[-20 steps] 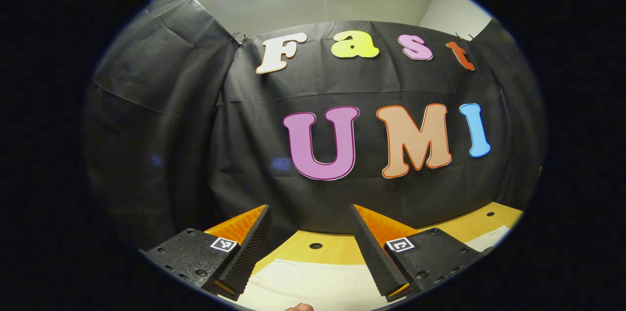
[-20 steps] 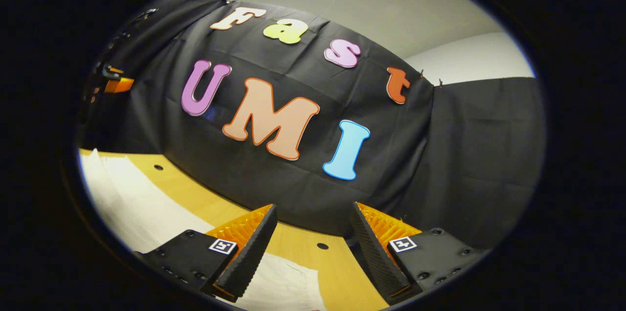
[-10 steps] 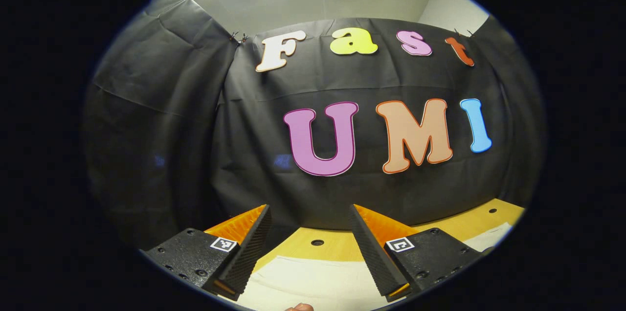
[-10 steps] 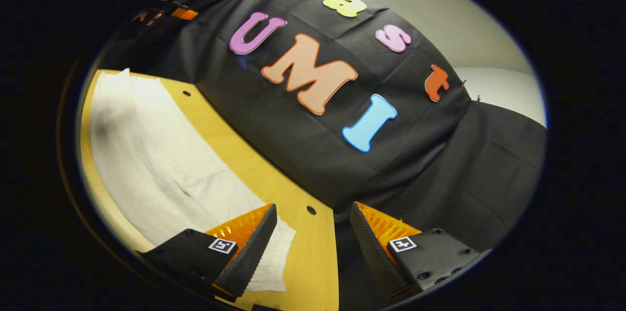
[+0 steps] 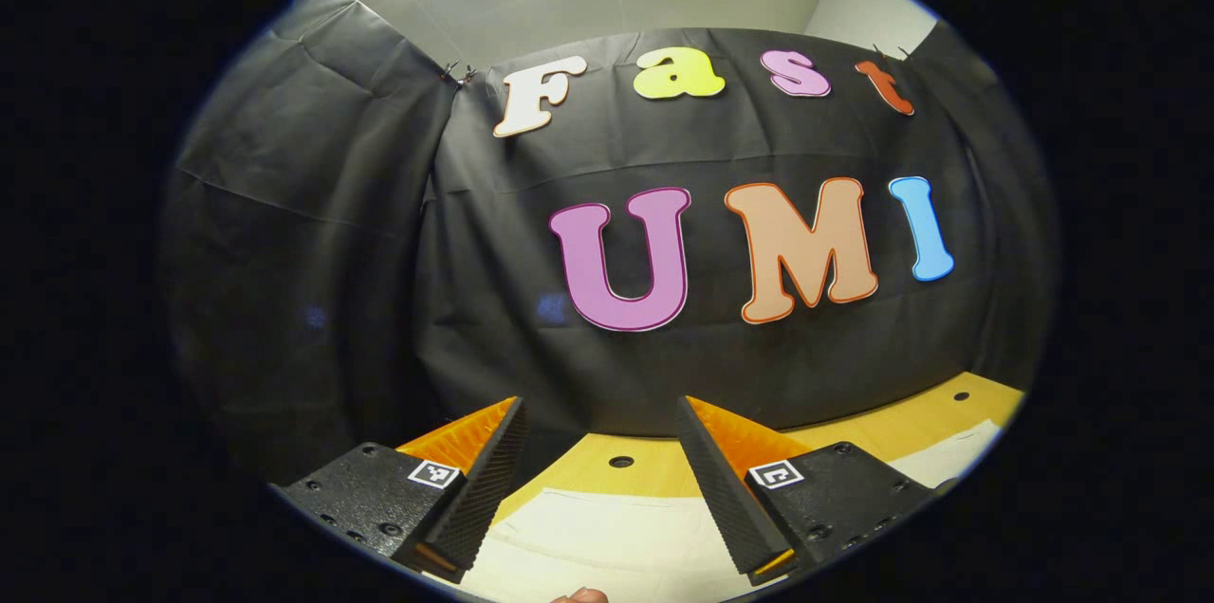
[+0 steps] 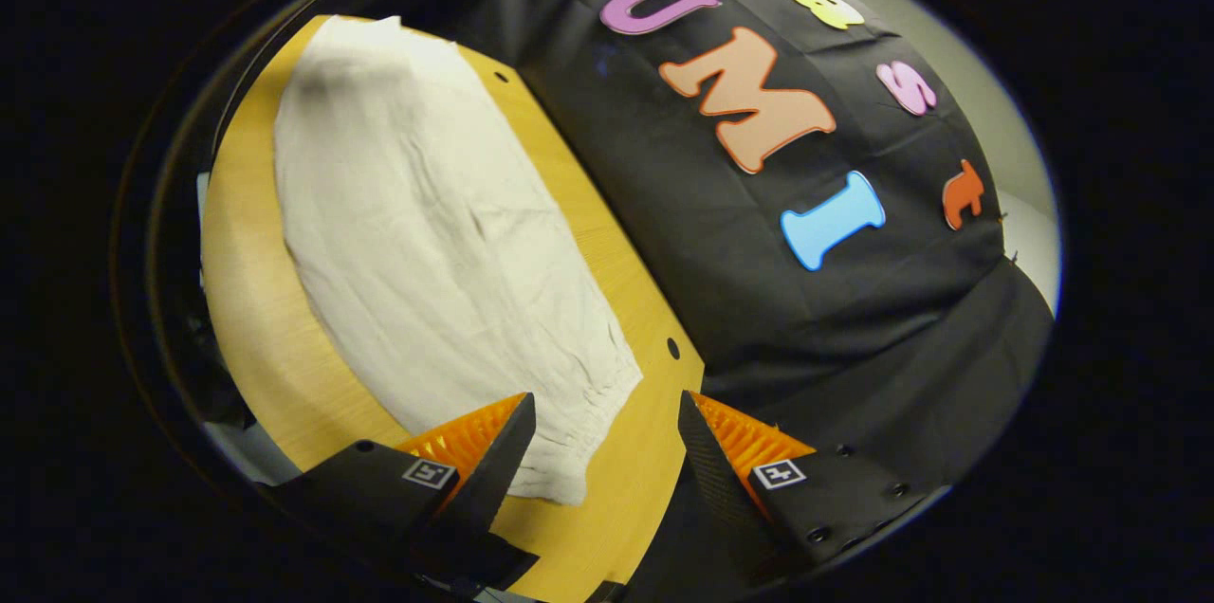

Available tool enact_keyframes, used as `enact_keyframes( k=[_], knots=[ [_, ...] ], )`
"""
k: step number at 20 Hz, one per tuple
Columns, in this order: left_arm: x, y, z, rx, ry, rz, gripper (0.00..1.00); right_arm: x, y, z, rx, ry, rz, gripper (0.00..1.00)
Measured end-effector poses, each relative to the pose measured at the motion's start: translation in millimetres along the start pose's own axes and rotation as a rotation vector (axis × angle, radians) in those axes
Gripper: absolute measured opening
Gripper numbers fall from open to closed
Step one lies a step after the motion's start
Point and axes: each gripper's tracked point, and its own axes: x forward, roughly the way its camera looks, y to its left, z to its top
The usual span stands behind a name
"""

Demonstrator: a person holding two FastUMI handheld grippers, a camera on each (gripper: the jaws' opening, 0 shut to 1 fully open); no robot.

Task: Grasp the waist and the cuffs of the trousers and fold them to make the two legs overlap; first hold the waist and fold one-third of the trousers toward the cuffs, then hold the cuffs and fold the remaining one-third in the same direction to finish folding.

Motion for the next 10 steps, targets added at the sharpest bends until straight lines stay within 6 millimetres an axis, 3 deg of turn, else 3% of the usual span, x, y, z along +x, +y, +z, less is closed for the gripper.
enact_keyframes(
  k=[10],
  knots=[
    [-2.5, 13.3, -14.2, 0.042, 0.032, 0.031, 0.94, 6.4, 67.1, -46.5, -0.173, 0.087, 0.214, 0.98]
  ],
)
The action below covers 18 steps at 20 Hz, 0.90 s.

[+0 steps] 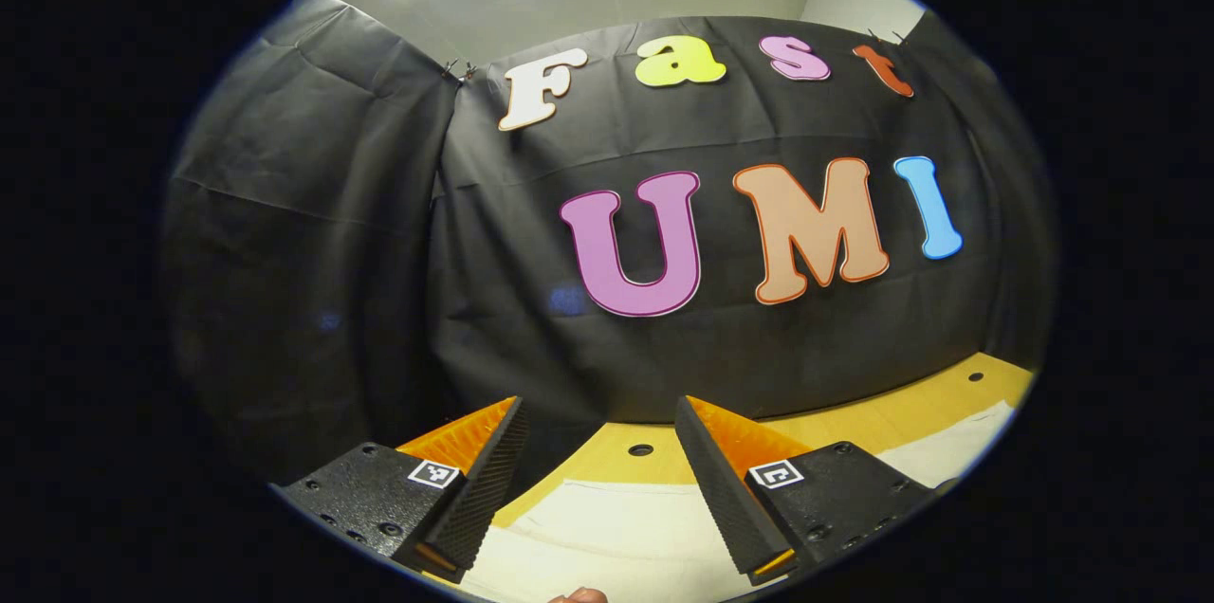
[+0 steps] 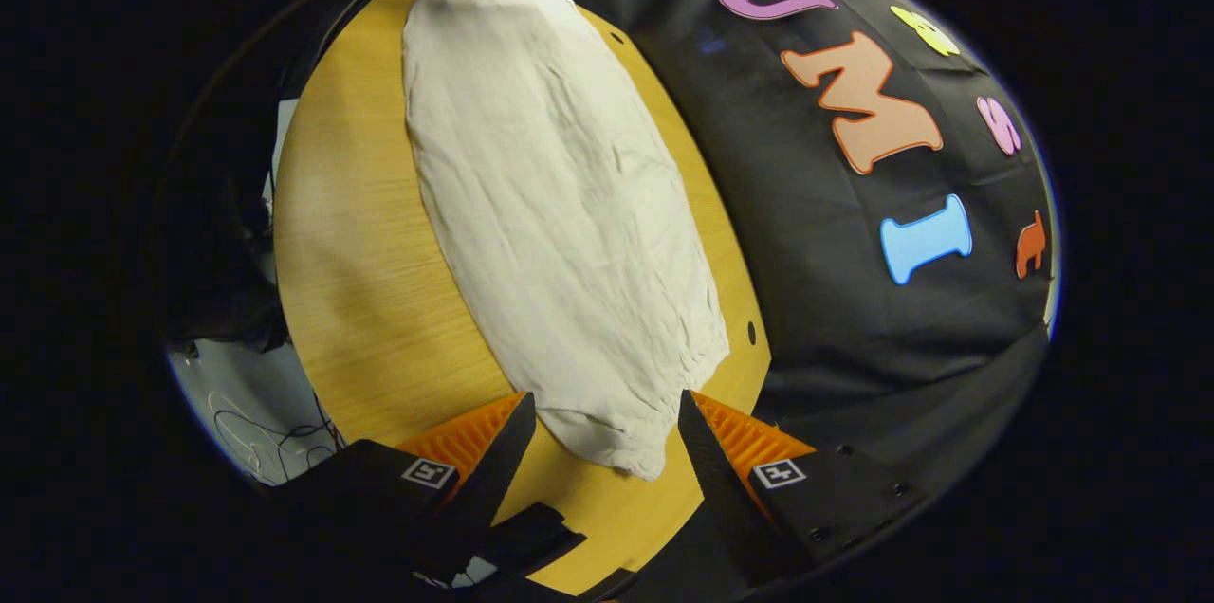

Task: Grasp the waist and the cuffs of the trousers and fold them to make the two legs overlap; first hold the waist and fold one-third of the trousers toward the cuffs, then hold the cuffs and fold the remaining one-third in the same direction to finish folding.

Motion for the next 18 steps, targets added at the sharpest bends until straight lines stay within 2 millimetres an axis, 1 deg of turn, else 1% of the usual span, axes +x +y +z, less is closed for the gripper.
enact_keyframes(
  k=[3, 4, 5, 6, 9, 10, 11, 12, 13, 15, 16, 18],
  knots=[
    [-0.9, 1.8, -2.5, 0.024, 0.0, 0.007, 0.94, 7.7, 11.1, -6.3, -0.029, 0.021, 0.037, 0.98],
    [-1.8, 3.6, -2.4, 0.033, 0.0, 0.008, 0.94, 14.1, 12.9, -8.0, -0.041, 0.023, 0.039, 0.98],
    [-2.2, 4.7, -2.2, 0.043, 0.001, 0.009, 0.94, 12.5, 10.1, -3.7, -0.052, 0.021, 0.038, 1.0],
    [-1.8, 6.3, -3.4, 0.052, 0.001, 0.011, 0.94, 18.3, 9.2, -4.1, -0.059, 0.017, 0.037, 0.95],
    [-2.2, 9.7, -8.1, 0.076, 0.01, 0.012, 0.94, 30.1, 3.0, -1.9, -0.06, 0.021, 0.037, 0.93],
    [-2.5, 11.9, -9.7, 0.081, 0.011, 0.015, 0.93, 33.6, 3.6, -0.5, -0.06, 0.022, 0.036, 0.89],
    [-1.2, 12.3, -12.1, 0.086, 0.015, 0.011, 0.95, 39.7, 2.6, 0.1, -0.063, 0.026, 0.034, 0.89],
    [-2.6, 13.8, -13.7, 0.094, 0.018, 0.011, 0.96, 46.1, 1.0, 2.3, -0.07, 0.027, 0.029, 0.84],
    [-1.5, 14.1, -16.2, 0.103, 0.023, 0.01, 0.96, 50.6, -0.6, 4.0, -0.078, 0.029, 0.026, 0.84],
    [-1.6, 16.4, -22.1, 0.12, 0.032, 0.006, 0.96, 57.5, 0.1, 4.5, -0.078, 0.04, 0.031, 0.74],
    [-3.3, 17.0, -26.5, 0.129, 0.038, 0.003, 0.96, 63.2, 4.6, 2.9, -0.066, 0.051, 0.045, 0.67],
    [-6.9, 19.9, -34.9, 0.149, 0.05, -0.001, 0.96, 67.3, 10.9, 2.5, -0.061, 0.067, 0.051, 0.33]
  ],
)
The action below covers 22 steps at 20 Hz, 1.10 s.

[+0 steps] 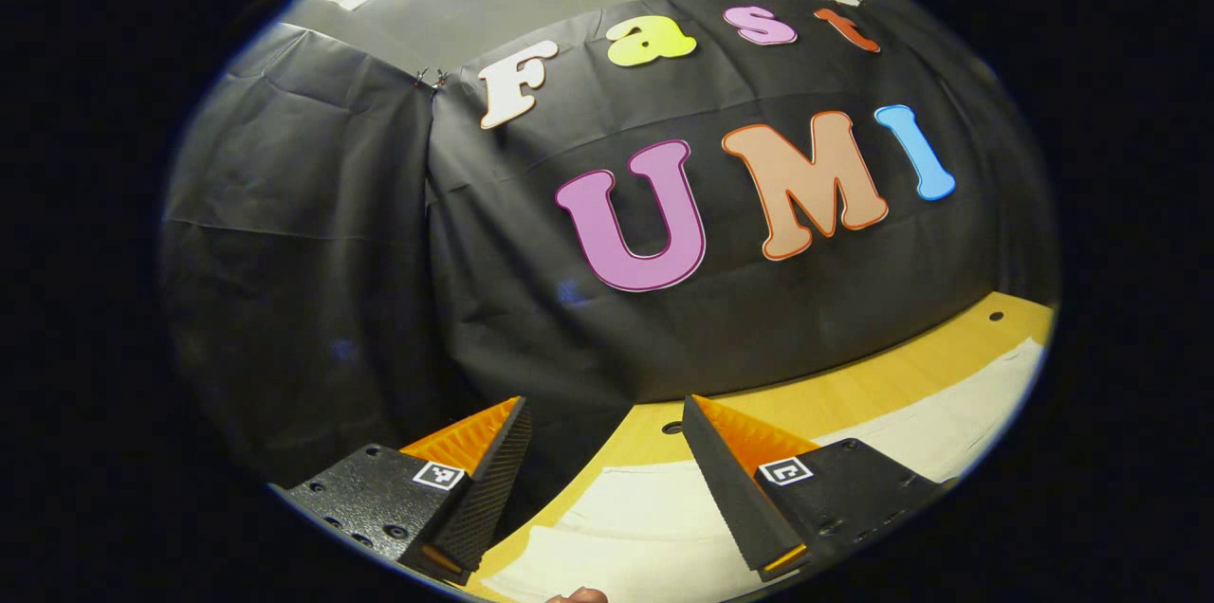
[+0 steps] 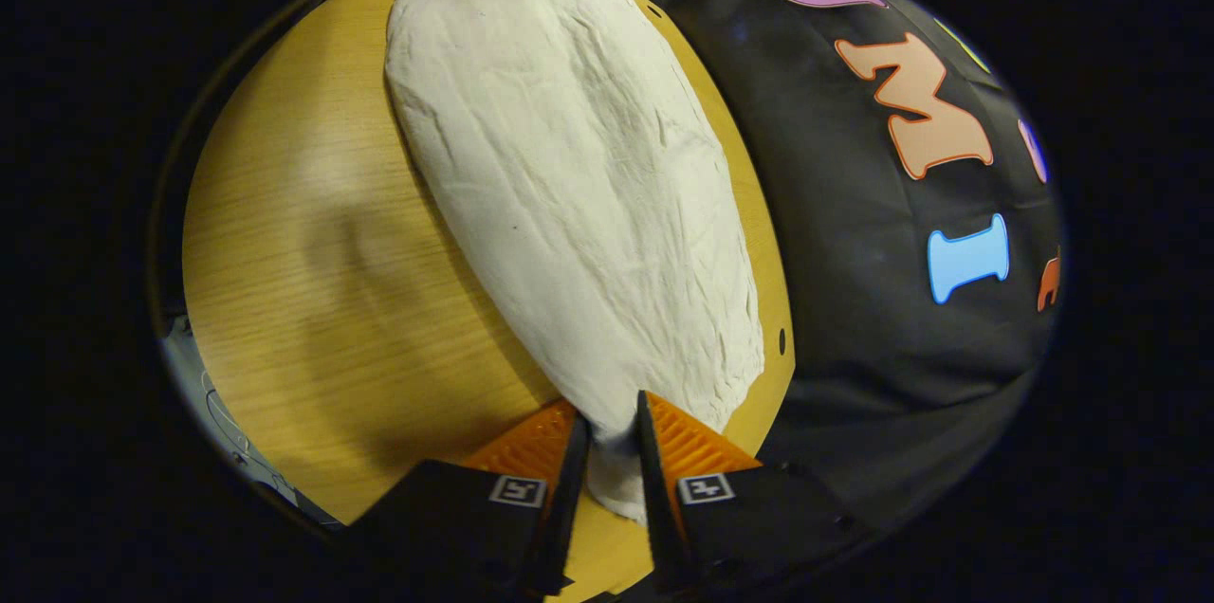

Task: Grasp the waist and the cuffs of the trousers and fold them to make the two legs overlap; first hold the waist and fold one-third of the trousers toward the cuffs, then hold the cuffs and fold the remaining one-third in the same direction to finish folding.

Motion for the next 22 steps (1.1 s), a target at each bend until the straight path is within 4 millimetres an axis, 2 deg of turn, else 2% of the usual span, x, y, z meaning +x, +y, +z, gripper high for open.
enact_keyframes(
  k=[1, 2, 3, 4, 6, 9, 10, 11, 15, 16, 18, 19, 21, 22],
  knots=[
    [-1.2, 0.5, -5.2, 0.01, 0.011, -0.003, 0.96, -1.6, 2.3, 1.7, -0.009, 0.001, -0.002, 0.22],
    [-1.8, 1.6, -10.9, 0.019, 0.022, -0.005, 0.96, -0.6, 0.9, 1.8, -0.017, 0.002, -0.015, 0.17],
    [-3.6, 2.5, -16.1, 0.027, 0.032, -0.008, 0.96, -7.0, -0.2, 4.6, -0.005, 0.008, -0.026, 0.06],
    [-4.8, 5.1, -22.7, 0.039, 0.044, -0.01, 0.96, 3.2, 0.2, -0.6, 0.019, 0.011, -0.022, 0.11],
    [-6.7, 10.5, -37.6, 0.09, 0.069, -0.018, 0.96, 2.0, -0.4, -1.2, 0.056, 0.018, -0.016, 0.11],
    [-15.1, 19.5, -67.5, 0.194, 0.119, -0.052, 0.96, 2.5, -0.8, 0.5, 0.018, 0.011, -0.036, 0.11],
    [-19.9, 23.2, -78.6, 0.228, 0.138, -0.063, 0.96, 2.5, -0.6, -0.2, 0.008, 0.011, -0.041, 0.07],
    [-24.2, 26.5, -87.6, 0.257, 0.157, -0.075, 0.96, 2.3, -0.8, 0.6, 0.007, 0.012, -0.043, 0.11],
    [-40.3, 24.2, -134.7, 0.377, 0.246, -0.151, 0.96, 3.0, -0.6, 0.7, 0.012, 0.016, -0.036, 0.08],
    [-46.8, 21.8, -151.3, 0.409, 0.268, -0.175, 0.96, 2.9, -0.6, 0.3, 0.007, 0.017, -0.038, 0.11],
    [-62.6, 20.1, -177.3, 0.464, 0.305, -0.221, 0.96, 3.4, -0.5, 0.1, -0.005, 0.018, -0.042, 0.07],
    [-67.9, 19.0, -186.5, 0.481, 0.324, -0.243, 0.96, 3.5, -0.3, 0.0, -0.006, 0.019, -0.044, 0.11],
    [-76.1, 16.9, -201.3, 0.522, 0.351, -0.291, 0.97, 3.5, -0.3, 0.3, 0.0, 0.02, -0.045, 0.07],
    [-79.2, 18.1, -212.2, 0.556, 0.366, -0.313, 0.96, 3.4, -0.7, 0.3, 0.003, 0.021, -0.046, 0.11]
  ],
)
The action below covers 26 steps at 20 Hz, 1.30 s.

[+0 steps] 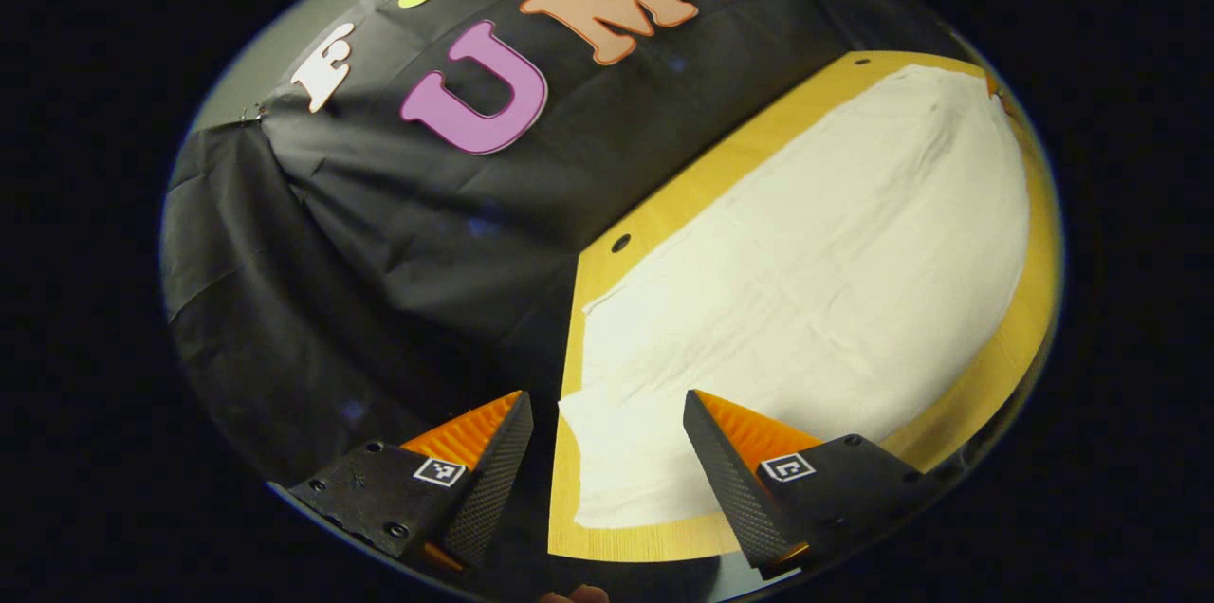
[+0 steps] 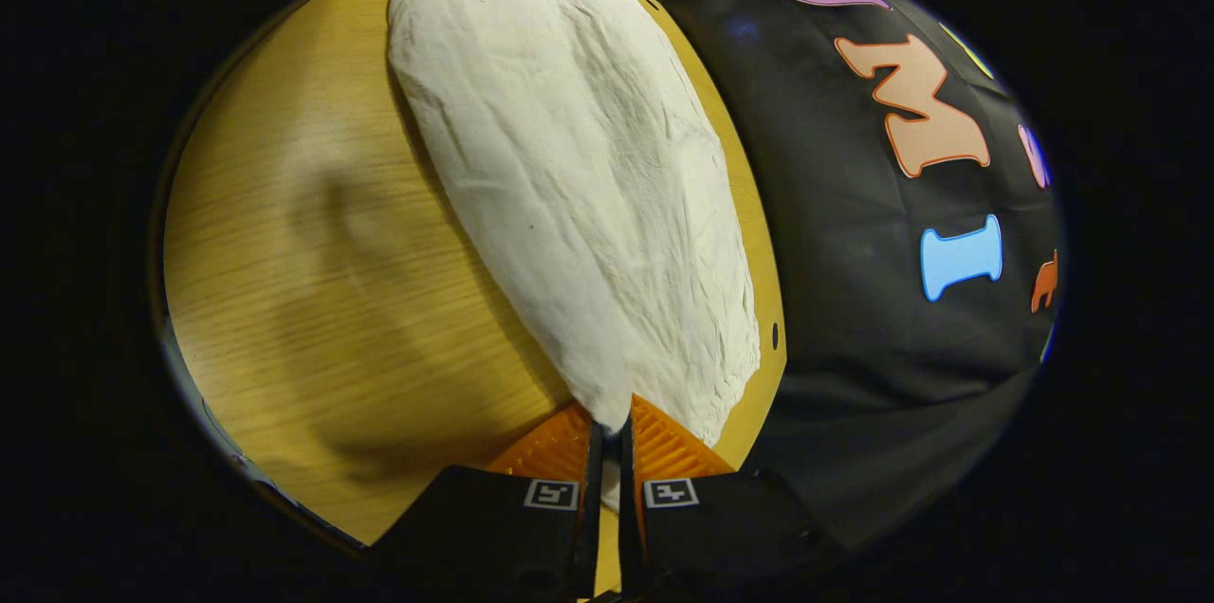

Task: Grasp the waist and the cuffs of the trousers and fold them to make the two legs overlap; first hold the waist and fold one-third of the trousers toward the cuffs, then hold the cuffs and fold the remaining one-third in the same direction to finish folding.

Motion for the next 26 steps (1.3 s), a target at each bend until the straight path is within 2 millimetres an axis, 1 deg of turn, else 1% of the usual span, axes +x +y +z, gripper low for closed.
enact_keyframes(
  k=[4, 5, 6, 7, 8, 10, 12, 13, 14, 17, 18, 19, 20, 21, 24, 25, 26],
  knots=[
    [6.4, -13.2, -38.3, 0.132, 0.071, -0.088, 0.97, 0.8, -0.1, -0.2, -0.002, -0.001, -0.012, 0.11],
    [6.2, -17.0, -45.2, 0.164, 0.085, -0.11, 0.97, 0.7, 0.0, -0.3, -0.001, -0.001, -0.016, 0.07],
    [6.6, -22.3, -51.8, 0.203, 0.09, -0.134, 0.97, 0.3, -0.1, -0.4, 0.0, -0.001, -0.018, 0.11],
    [8.5, -27.3, -57.4, 0.25, 0.093, -0.16, 0.97, 0.6, 0.0, -0.4, 0.001, -0.002, -0.019, 0.11],
    [3.0, -33.1, -66.1, 0.302, 0.099, -0.19, 0.97, 0.3, -0.1, 0.0, 0.002, -0.003, -0.02, 0.11],
    [-0.6, -43.8, -77.0, 0.379, 0.096, -0.244, 0.97, 0.7, -0.4, -0.4, 0.0, -0.006, -0.023, 0.11],
    [-1.6, -50.0, -89.6, 0.421, 0.103, -0.292, 0.97, 0.5, -0.2, -0.2, 0.0, -0.007, -0.027, 0.11],
    [1.1, -50.1, -94.3, 0.434, 0.109, -0.302, 0.97, 0.7, -0.3, -0.7, -0.001, -0.008, -0.029, 0.11],
    [4.1, -48.8, -93.9, 0.447, 0.101, -0.31, 0.97, 0.7, -0.4, -0.1, -0.001, -0.008, -0.03, 0.11],
    [7.8, -54.9, -94.3, 0.487, 0.107, -0.356, 0.95, 1.0, -0.1, -0.2, -0.003, -0.011, -0.031, 0.11],
    [12.4, -53.9, -92.7, 0.511, 0.097, -0.363, 0.91, 0.8, -0.1, -0.3, -0.004, -0.012, -0.033, 0.11],
    [16.3, -53.8, -91.0, 0.533, 0.09, -0.369, 0.91, 0.7, 0.2, 0.3, -0.005, -0.012, -0.034, 0.07],
    [19.7, -54.3, -88.4, 0.548, 0.082, -0.373, 0.92, 0.6, -0.3, 0.1, -0.006, -0.012, -0.036, 0.11],
    [23.8, -53.4, -86.5, 0.558, 0.078, -0.374, 0.91, 0.5, 0.0, -0.3, -0.006, -0.011, -0.037, 0.11],
    [39.7, -51.2, -81.0, 0.568, 0.075, -0.369, 0.91, 0.2, -0.2, -0.3, -0.011, -0.01, -0.043, 0.11],
    [41.6, -52.8, -81.5, 0.566, 0.086, -0.371, 0.91, 0.1, -0.6, 0.1, -0.014, -0.009, -0.045, 0.11],
    [42.5, -53.6, -82.7, 0.565, 0.092, -0.372, 0.83, 0.6, -0.4, -0.2, -0.017, -0.007, -0.046, 0.07]
  ],
)
